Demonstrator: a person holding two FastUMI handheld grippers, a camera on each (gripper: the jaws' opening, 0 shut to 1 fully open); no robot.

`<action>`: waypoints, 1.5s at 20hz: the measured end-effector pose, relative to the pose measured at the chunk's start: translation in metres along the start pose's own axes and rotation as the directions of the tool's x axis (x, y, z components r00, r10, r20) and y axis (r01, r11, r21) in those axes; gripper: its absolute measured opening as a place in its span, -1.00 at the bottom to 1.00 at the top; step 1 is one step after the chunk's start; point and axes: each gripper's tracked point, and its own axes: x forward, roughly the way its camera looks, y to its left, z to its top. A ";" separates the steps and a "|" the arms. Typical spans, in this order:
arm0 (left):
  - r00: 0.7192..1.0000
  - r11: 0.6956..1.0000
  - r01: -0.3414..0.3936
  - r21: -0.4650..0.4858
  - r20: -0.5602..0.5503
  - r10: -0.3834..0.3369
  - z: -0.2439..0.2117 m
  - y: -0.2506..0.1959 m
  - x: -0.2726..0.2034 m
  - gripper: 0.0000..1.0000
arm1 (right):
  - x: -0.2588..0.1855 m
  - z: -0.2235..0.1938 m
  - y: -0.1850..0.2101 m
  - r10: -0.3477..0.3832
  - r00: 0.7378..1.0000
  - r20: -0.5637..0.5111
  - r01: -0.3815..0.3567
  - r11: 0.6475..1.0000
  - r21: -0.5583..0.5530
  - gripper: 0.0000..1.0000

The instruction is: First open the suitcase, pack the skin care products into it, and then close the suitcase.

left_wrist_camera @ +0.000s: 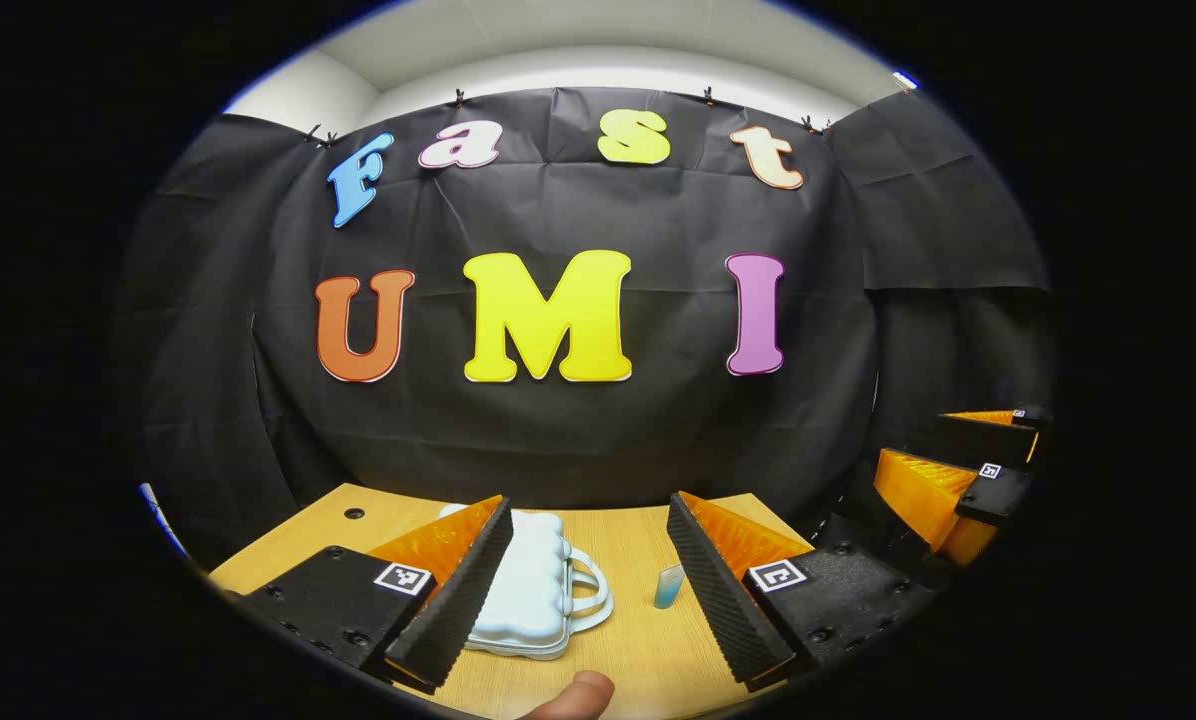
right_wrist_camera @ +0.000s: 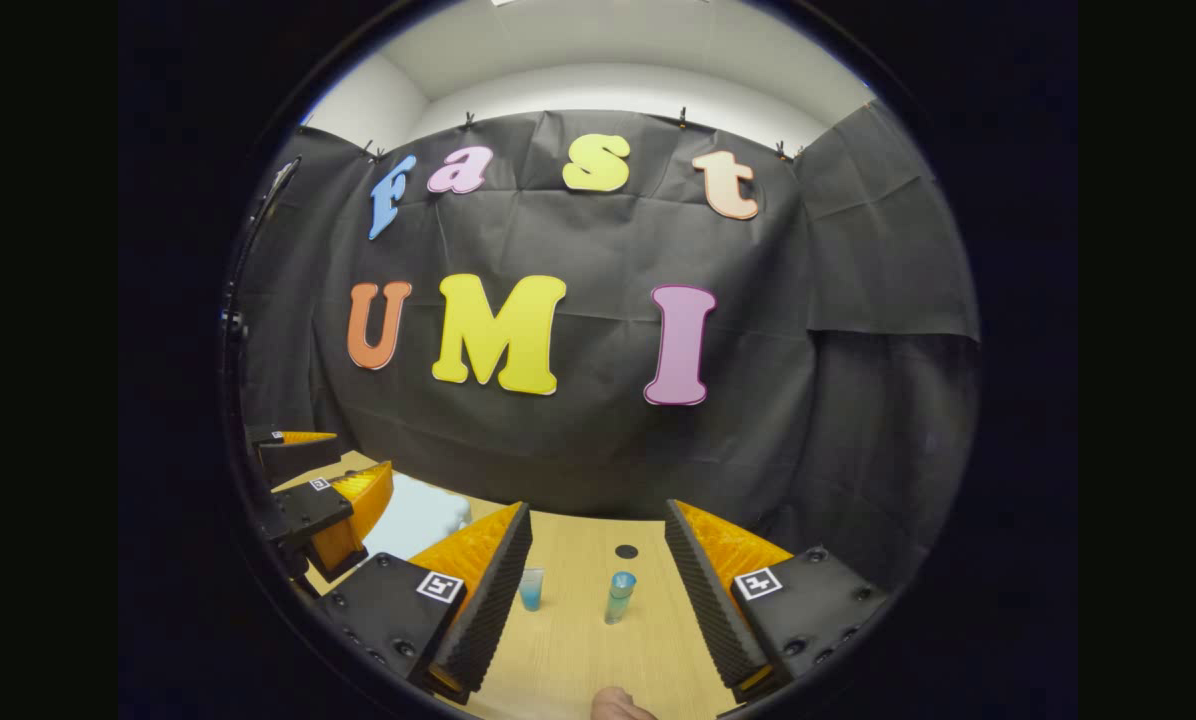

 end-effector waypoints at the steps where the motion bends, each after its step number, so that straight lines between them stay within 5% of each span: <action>1: 1.000 1.000 0.000 -0.001 -0.003 0.000 -0.001 0.001 0.000 0.98 | 0.001 -0.002 0.000 0.002 1.000 -0.003 -0.002 1.000 -0.001 0.59; 14: 0.999 1.000 -0.023 -0.006 -0.034 0.023 -0.014 -0.002 0.012 0.99 | 0.008 -0.006 -0.008 0.015 1.000 -0.015 -0.015 1.000 -0.009 0.58; 20: 0.999 0.973 -0.042 0.225 -0.012 0.046 -0.058 0.005 0.045 0.99 | 0.021 -0.006 -0.068 -0.090 0.996 0.013 0.091 0.995 -0.042 0.59; 24: 0.996 0.882 -0.057 0.467 -0.037 0.084 -0.106 0.008 0.071 0.97 | 0.030 -0.019 -0.121 -0.171 0.985 0.010 0.172 0.984 -0.049 0.58; 30: 0.987 0.601 0.027 0.799 -0.118 0.113 -0.185 0.002 0.116 0.96 | 0.039 -0.059 -0.156 -0.180 0.982 -0.063 0.180 0.984 -0.006 0.58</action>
